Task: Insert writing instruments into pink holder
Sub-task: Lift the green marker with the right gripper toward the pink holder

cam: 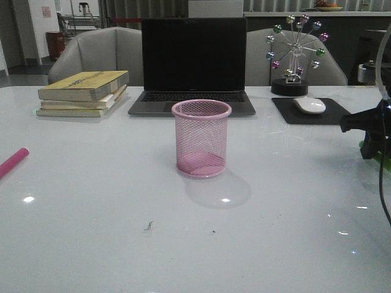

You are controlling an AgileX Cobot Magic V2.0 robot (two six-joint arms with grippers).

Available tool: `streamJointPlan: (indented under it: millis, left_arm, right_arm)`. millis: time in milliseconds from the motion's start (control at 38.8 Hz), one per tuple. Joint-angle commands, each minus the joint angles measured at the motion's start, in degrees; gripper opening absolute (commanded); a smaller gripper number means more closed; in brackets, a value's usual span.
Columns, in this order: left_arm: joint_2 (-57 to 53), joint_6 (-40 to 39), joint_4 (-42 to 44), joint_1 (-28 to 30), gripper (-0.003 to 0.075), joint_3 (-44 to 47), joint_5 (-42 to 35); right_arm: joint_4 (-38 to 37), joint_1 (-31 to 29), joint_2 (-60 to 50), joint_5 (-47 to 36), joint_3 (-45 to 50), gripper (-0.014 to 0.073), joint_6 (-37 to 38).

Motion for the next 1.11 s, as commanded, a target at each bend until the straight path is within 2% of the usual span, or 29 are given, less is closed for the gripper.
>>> streamJointPlan:
  millis: [0,206,387,799,1082]
  left_arm:
    - [-1.1,-0.3,-0.6,0.1,0.0092,-1.8,-4.7]
    - [-1.1,-0.3,-0.6,0.1,0.0092,-1.8,-4.8]
    - [-1.1,-0.3,-0.6,0.1,0.0092,-1.8,-4.9]
    - [-1.1,-0.3,-0.6,0.1,0.0092,-1.8,-4.9]
    - [-1.1,-0.3,-0.6,0.1,0.0092,-1.8,-4.9]
  right_arm:
    - [-0.5,-0.1,1.6,10.3,1.2,0.0091,-0.6]
    - [0.4,0.3,-0.1,9.9,1.2,0.0090,-0.6]
    - [0.4,2.3,-5.3,5.4,1.2,0.0090,-0.6]
    - [-0.4,10.9,-20.5,-8.8,1.2,0.0090,-0.6]
    - [-0.4,19.2,-24.6,-17.4,1.2,0.0090,-0.6]
